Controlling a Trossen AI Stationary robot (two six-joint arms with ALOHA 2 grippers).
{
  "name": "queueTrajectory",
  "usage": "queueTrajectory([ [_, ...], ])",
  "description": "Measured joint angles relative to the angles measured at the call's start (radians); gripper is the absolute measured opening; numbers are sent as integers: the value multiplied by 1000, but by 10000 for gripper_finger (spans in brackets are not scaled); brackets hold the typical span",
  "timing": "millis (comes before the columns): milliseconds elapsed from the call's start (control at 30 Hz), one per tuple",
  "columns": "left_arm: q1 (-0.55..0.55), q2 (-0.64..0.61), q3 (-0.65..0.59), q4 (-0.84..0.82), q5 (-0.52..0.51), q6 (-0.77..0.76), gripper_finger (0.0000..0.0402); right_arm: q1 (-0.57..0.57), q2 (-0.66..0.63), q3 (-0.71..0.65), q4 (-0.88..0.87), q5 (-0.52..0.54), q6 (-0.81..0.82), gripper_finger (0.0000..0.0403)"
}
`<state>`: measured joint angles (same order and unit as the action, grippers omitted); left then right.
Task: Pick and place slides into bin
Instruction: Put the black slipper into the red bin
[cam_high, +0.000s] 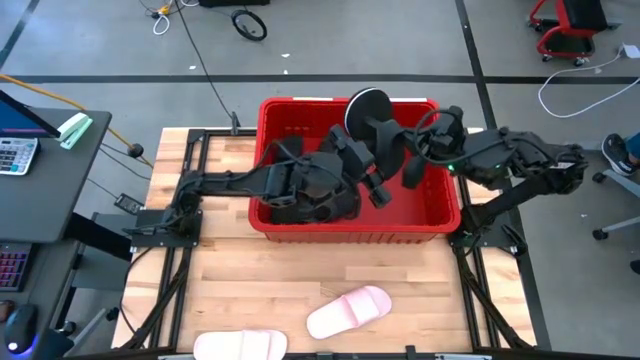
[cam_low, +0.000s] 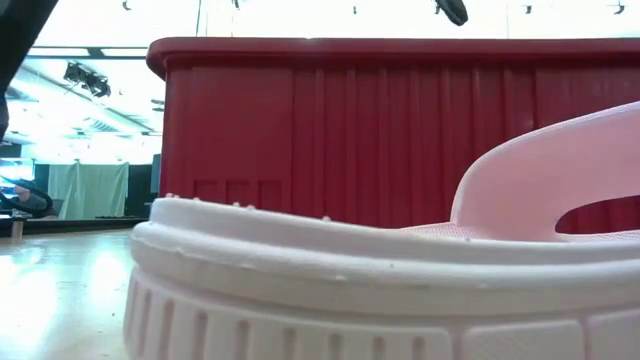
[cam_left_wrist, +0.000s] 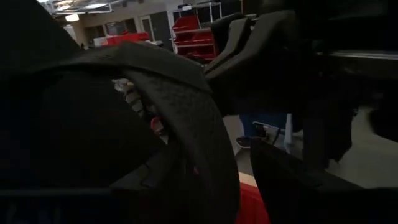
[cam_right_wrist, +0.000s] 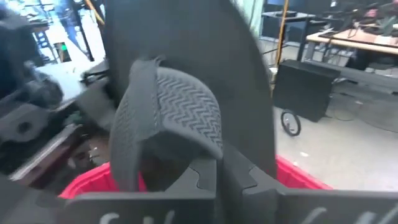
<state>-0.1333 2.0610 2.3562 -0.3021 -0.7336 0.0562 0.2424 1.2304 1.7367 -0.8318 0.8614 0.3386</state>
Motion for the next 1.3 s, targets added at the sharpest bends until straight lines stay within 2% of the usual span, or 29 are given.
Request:
queueTrajectory([
  [100, 9, 0, 0, -5, 30, 17, 181, 0, 8, 0, 0, -16, -3, 1],
  [200, 8, 0, 0, -6, 32, 45, 154, 0, 8, 0, 0, -16, -44, 1],
  [300, 0, 0, 0, -12, 34, 101, 104, 0, 0, 0, 0, -17, -101, 12],
  [400, -8, -1, 0, -31, 34, 168, 35, 1, -18, 0, -1, -24, -161, 26],
  [467, -10, -10, 0, -78, 35, 182, 13, 2, -34, -1, -3, -32, -184, 32],
  [567, -7, -37, 0, -184, 56, 169, 12, 4, -58, -2, -6, -62, -193, 35],
  [633, 4, -54, 2, -244, 114, 130, 7, 4, -73, -3, -7, -112, -195, 36],
  [833, 61, -119, 0, -341, 508, 82, 6, 2, -93, -1, -21, -410, -220, 48],
  [900, 76, -133, 0, -346, 606, 74, 5, 2, -94, -1, -36, -517, -185, 59],
  [967, 90, -145, -1, -384, 665, 57, 6, 2, -92, -1, -55, -572, -146, 73],
  [1133, 110, -165, -1, -444, 676, 33, 5, 2, -87, 1, -101, -582, -123, 119],
  [1300, 116, -163, -1, -546, 686, 34, 5, 2, -75, 1, -110, -479, -146, 159],
])
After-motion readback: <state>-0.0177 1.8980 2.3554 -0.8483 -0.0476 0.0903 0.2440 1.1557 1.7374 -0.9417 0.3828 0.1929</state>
